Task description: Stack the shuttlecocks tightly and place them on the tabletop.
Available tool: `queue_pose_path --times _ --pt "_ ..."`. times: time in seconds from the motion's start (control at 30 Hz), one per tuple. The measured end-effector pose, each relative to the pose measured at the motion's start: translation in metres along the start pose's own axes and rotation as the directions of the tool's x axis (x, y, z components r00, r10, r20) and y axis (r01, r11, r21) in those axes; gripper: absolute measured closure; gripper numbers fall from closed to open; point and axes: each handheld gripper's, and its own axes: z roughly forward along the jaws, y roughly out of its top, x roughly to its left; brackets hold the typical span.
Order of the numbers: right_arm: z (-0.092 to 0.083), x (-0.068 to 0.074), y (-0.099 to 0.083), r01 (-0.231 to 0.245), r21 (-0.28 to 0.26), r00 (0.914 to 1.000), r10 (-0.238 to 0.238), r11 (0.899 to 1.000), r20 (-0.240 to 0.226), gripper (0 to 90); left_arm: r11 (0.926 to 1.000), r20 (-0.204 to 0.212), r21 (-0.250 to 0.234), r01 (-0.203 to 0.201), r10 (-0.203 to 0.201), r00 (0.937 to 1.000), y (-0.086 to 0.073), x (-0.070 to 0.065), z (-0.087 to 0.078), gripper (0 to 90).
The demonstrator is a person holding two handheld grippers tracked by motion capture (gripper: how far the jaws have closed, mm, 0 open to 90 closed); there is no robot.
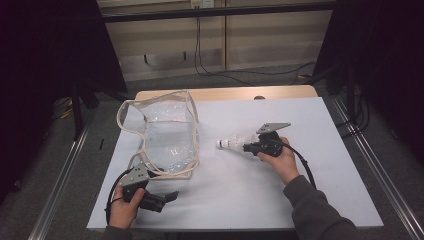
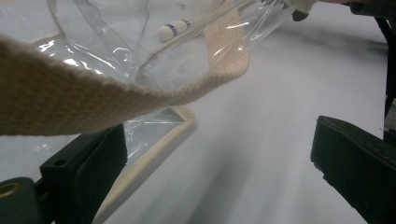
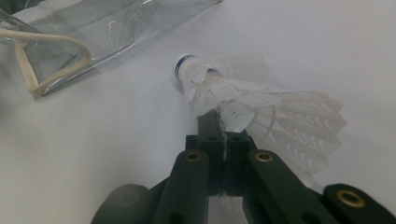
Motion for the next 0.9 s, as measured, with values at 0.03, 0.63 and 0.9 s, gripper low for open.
queue_pose_path --times 0.03,0.63,0.9 --pt "0.0001 -0.0001 -0.0001 0.001 -0.001 1.0000 -0.001 1.000 0.001 89.0 1.0000 0.000 0.000 0.001 -0.001 1.0000 0.0000 0.0000 0.0000 3.6" --pt "0.0029 0.0002 -0.0024 0.015 0.029 0.9998 -0.015 0.999 0.011 86.9 1.0000 0.001 -0.001 0.001 -0.001 1.0000 -0.0001 -0.0003 -0.0002 3.7" --pt "0.0012 -0.0005 -0.0028 0.010 0.035 0.9995 -0.011 0.999 0.028 77.7 1.0000 -0.001 0.001 0.002 -0.002 1.0000 0.0000 -0.0001 -0.0006 3.7"
